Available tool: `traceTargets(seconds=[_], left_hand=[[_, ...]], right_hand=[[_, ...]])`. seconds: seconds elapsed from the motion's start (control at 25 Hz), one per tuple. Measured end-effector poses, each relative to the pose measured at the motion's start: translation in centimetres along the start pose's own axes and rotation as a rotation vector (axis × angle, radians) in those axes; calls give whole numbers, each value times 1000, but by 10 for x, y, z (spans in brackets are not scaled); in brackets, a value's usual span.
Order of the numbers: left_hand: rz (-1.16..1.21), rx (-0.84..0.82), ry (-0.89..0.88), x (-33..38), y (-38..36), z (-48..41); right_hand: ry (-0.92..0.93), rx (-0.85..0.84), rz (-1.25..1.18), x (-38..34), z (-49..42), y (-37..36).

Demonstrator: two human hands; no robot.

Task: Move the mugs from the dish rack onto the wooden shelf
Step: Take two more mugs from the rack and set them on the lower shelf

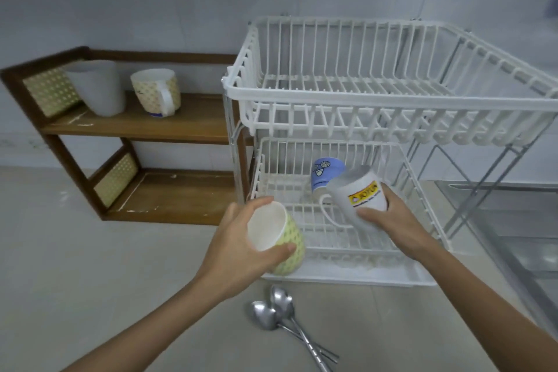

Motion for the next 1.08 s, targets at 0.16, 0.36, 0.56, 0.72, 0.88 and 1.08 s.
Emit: traceTargets(seconds=[0.16, 0.36, 0.56, 0.72, 0.88, 1.08], left_hand=[[-138, -48, 69, -55, 47, 21], [-256, 99, 278, -155, 113, 7], [-391, 186, 334, -221, 162, -27], [-446, 194, 390, -256, 175, -58], [-513, 149, 418, -286, 177, -88], [-542, 119, 380, -311, 171, -125]], right_hand=[[-4, -196, -255, 2, 32, -62], [-31, -389, -315, 7, 65, -182], [-28, -237, -168, 17, 43, -281], [-18, -22, -45, 18, -1, -337], [-21, 170, 114, 8, -52, -369], [-141, 210, 273, 26, -115, -392]])
Point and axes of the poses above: each hand's wrist, its own z-axis away from the middle knuckle, its own y-axis out of the back of the hand, x = y × z, the point moved 7 cm from there along -z, towards the middle knuckle, and after that the axes turned 7 degrees about -z, right-handed, at the moved point
